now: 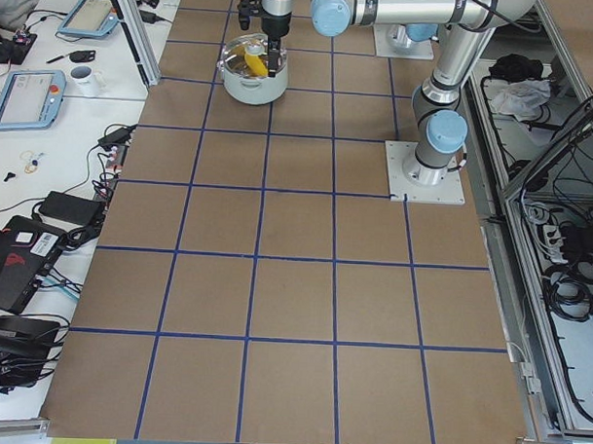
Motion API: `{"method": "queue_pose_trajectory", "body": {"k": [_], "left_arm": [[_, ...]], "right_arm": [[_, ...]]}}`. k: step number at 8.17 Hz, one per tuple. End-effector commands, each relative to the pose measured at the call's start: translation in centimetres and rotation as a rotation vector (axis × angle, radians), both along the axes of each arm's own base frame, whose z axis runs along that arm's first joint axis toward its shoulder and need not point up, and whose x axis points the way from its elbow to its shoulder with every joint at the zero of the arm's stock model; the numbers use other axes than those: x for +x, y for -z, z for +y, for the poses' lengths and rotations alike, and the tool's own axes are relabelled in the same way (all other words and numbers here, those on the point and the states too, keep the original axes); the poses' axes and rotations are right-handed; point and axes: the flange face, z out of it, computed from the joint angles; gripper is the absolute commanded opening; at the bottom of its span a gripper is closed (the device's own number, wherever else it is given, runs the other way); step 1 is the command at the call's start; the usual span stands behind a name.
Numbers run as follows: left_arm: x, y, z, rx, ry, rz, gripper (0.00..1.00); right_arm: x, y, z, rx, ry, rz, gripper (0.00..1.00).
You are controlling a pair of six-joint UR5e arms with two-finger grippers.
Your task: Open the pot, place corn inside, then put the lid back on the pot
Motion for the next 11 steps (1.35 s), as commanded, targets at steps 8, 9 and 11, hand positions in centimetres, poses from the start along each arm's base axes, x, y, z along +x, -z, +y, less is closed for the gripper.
{"method": "queue_pose_trajectory", "body": {"k": [8,9,11], "left_arm": [[-0.1,-0.4,0.3,-0.008,0.002,0.002,1.00],[-0.1,-0.4,0.3,-0.006,0.000,0.003,1.00],[0.0,-0.3,0.3,-0.006,0.000,0.003,1.00]], "right_arm": [[0.2,0.7,-0.1,-0.002,0.001,-0.012,1.00],[0.2,0.7,-0.1,-0.004,-0.001,-0.011,1.00],[0.2,0.9,-0.1,-0.001,-0.001,-0.012,1.00]]}}
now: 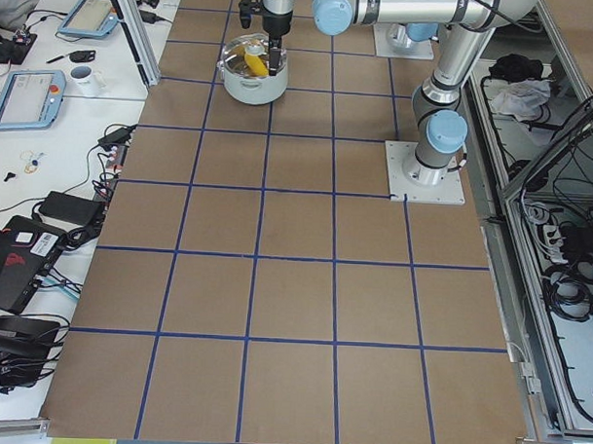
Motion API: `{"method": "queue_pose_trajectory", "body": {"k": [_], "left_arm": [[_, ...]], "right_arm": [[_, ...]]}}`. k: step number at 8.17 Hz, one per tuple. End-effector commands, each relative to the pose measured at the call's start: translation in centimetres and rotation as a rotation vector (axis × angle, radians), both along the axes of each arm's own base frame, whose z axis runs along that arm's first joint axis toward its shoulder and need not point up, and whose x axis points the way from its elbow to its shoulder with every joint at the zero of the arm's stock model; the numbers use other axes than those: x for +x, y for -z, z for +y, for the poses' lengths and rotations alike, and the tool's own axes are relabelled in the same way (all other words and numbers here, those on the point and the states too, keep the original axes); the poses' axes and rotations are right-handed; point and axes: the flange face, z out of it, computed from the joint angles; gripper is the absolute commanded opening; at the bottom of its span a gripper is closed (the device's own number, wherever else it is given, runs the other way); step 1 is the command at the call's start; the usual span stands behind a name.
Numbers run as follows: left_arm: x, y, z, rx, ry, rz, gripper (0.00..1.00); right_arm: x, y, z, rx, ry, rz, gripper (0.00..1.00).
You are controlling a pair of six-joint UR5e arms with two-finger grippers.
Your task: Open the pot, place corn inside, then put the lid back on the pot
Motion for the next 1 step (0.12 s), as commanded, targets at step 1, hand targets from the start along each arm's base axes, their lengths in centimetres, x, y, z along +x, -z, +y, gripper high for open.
{"method": "queue_pose_trajectory", "body": {"k": [1], "left_arm": [[0.02,-0.01,-0.01,-0.001,0.000,0.000,1.00]], "right_arm": [[0.02,-0.09,0.17,-0.003,-0.002,-0.002,1.00]]}}
